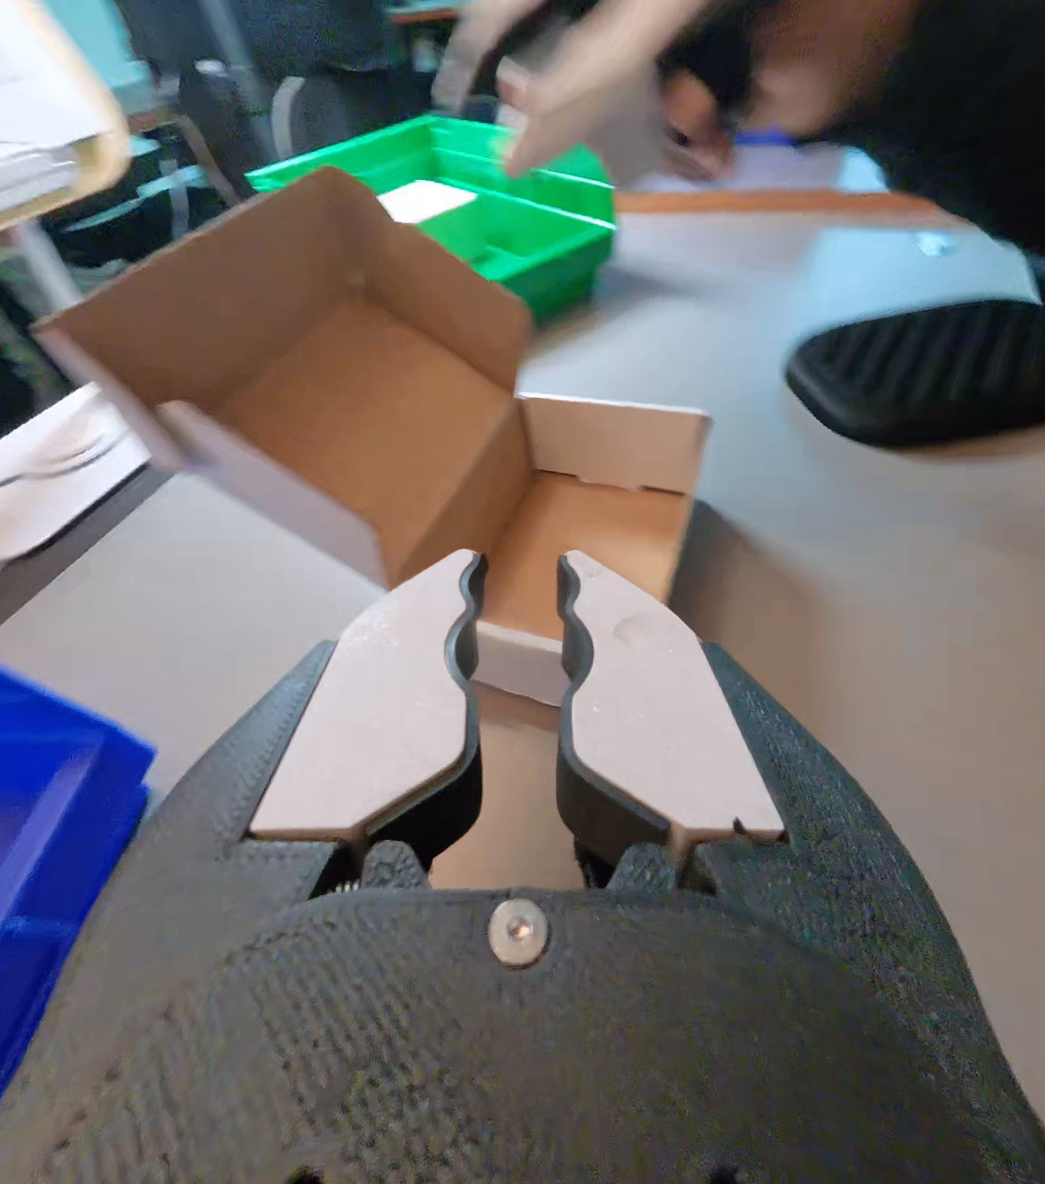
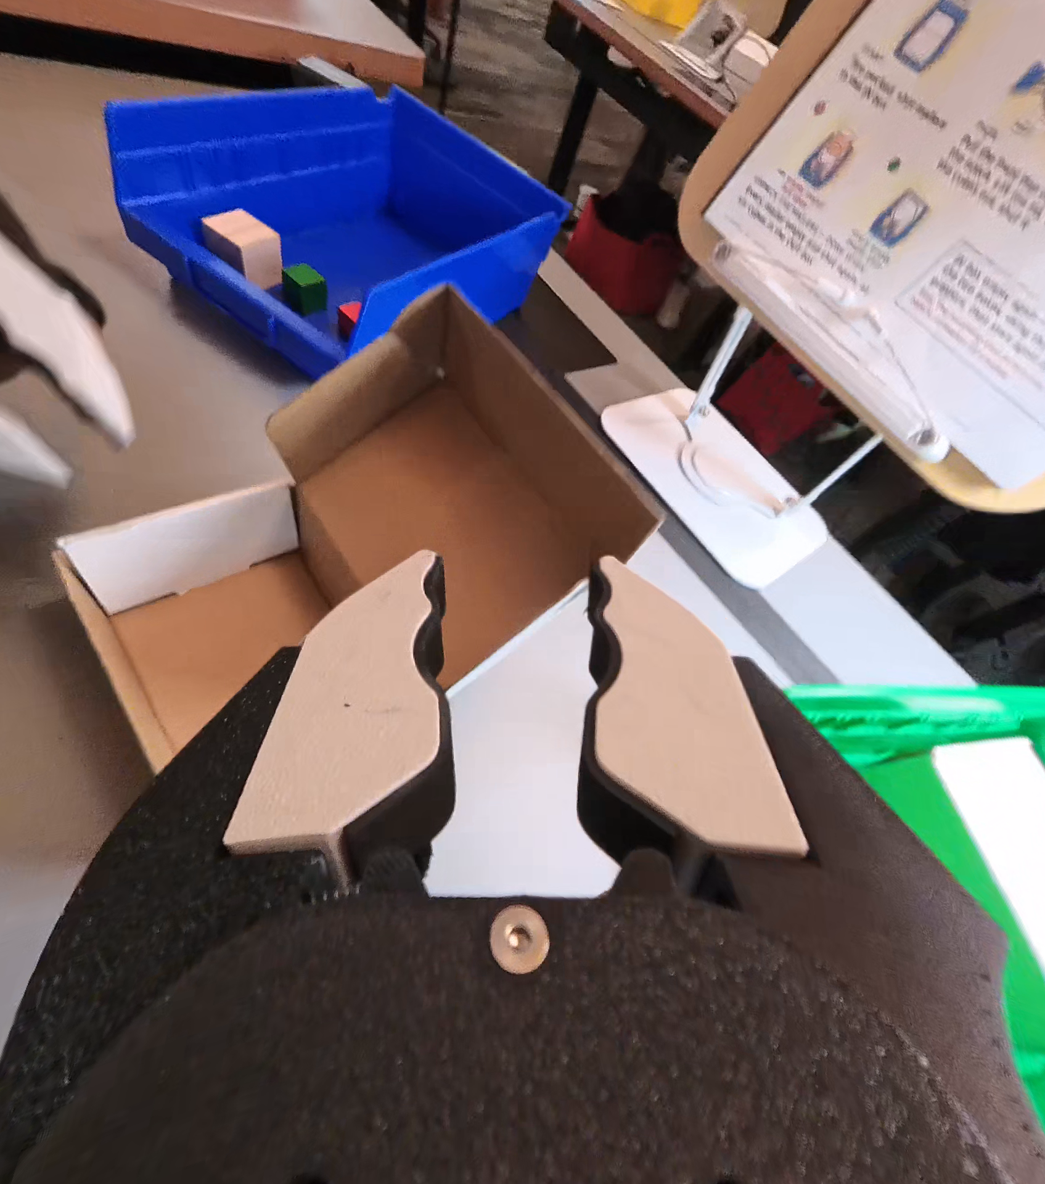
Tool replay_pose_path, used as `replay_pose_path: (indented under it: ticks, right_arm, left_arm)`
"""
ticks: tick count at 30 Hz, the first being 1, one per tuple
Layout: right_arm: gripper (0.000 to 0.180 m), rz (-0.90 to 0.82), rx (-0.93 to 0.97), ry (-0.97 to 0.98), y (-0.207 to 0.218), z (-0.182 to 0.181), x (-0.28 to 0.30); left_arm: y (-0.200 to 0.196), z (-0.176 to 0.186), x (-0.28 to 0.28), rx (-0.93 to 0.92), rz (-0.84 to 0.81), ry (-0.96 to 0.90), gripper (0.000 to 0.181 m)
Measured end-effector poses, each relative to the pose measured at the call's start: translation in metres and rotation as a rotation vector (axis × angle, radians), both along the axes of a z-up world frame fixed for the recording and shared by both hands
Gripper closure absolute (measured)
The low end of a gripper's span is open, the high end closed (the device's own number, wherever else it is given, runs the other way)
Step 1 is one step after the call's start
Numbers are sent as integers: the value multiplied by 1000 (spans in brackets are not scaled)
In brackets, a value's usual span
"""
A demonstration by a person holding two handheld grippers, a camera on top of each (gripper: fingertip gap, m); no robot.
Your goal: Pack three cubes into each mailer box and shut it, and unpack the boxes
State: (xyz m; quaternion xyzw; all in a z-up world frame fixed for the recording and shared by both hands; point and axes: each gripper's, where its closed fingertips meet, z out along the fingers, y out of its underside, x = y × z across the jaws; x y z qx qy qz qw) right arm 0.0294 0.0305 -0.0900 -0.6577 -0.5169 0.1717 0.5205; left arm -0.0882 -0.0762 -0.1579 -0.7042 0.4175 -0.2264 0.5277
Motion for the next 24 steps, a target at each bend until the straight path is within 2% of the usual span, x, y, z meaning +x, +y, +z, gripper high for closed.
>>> replay_pose_path:
  ticks: [4, 8, 11, 13, 17, 21, 24]
  right_arm:
    - [135, -117, -97, 53, -9, -44, 14]
    - [137, -131, -233, 182, 0, -63, 3]
    - [154, -148, -277, 199, 13, -72, 1]
    - [167, -133, -338, 221, 16, -78, 3]
    - [172, -100, -428, 327, 20, -84, 13]
    - [173, -79, -543, 420, 22, -85, 13]
    - [168, -23, -525, 431, 12, -79, 10]
  left_arm:
    - [39, 9, -24, -85, 221, -146, 144]
    - [69, 6, -16, -184, 291, -235, 126]
    - [91, -1, -12, -208, 330, -233, 134]
    - [96, -6, -14, -218, 332, -234, 155]
    - [98, -12, -28, -265, 346, -290, 171]
    - [100, -15, -32, -311, 339, -349, 172]
    - [93, -9, -28, -255, 304, -324, 164]
